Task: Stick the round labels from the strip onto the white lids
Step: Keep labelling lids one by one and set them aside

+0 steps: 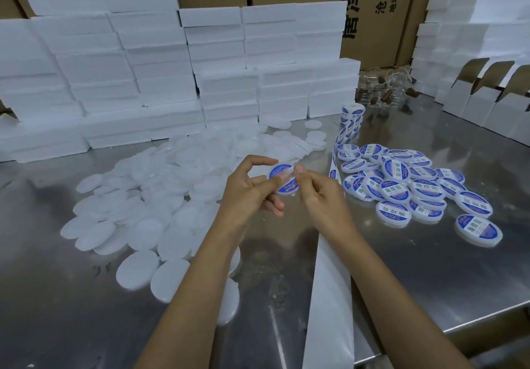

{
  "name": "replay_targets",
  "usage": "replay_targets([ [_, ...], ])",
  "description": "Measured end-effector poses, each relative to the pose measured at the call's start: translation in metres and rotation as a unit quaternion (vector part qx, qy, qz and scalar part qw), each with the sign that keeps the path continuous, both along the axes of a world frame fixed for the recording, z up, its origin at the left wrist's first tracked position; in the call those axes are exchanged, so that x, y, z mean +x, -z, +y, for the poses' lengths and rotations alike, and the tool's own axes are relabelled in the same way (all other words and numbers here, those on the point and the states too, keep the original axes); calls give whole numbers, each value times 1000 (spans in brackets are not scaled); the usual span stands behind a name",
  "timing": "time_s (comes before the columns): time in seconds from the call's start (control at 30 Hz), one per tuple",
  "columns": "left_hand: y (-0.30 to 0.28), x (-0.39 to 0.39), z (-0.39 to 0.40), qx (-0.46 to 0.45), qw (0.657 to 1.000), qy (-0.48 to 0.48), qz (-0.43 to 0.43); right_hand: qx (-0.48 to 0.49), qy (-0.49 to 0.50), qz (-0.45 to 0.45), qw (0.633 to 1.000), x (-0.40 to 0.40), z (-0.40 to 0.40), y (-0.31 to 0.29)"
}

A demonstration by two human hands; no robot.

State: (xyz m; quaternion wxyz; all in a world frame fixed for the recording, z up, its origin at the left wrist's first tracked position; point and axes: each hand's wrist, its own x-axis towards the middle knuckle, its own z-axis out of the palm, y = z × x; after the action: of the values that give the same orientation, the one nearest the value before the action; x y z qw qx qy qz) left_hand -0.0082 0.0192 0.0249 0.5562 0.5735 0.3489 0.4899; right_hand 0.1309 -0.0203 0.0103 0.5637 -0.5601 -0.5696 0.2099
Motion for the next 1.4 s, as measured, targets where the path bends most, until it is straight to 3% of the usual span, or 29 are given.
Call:
replay_targets([
  [0.1,2,0,4,-19,996,-80,-17,-25,-86,2,996,-3,-2,-1],
  [0.2,4,2,3,-23,996,-87,-19,-57,-121,27,991,-1,-2,0],
  [0.3,2,4,0,-42,997,-59,-34,-74,-80,79,991,9,1,-3],
  [0.37,0,5,-2,-63,997,-37,-35,-92,7,148,985,20,5,-5],
  [0.47,-1,3,-3,-78,996,-39,-16,-114,150,295,937,43,7,-4],
  [0.57,-1,4,-1,-90,995,-52,-7,-110,171,446,872,70,4,-2],
  [0.83,2,3,2,-100,993,-59,-2,-101,157,548,815,94,9,-2],
  [1.0,3,2,2,-105,992,-63,1,-104,160,535,823,98,13,-1],
  [1.13,3,2,2,-104,991,-85,5,-121,176,478,852,93,14,-1],
  [1.3,4,-1,3,-109,985,-130,-1,-139,178,329,917,76,14,-3],
  [1.4,4,-2,5,-116,980,-160,-14,-85,217,139,962,63,12,1],
])
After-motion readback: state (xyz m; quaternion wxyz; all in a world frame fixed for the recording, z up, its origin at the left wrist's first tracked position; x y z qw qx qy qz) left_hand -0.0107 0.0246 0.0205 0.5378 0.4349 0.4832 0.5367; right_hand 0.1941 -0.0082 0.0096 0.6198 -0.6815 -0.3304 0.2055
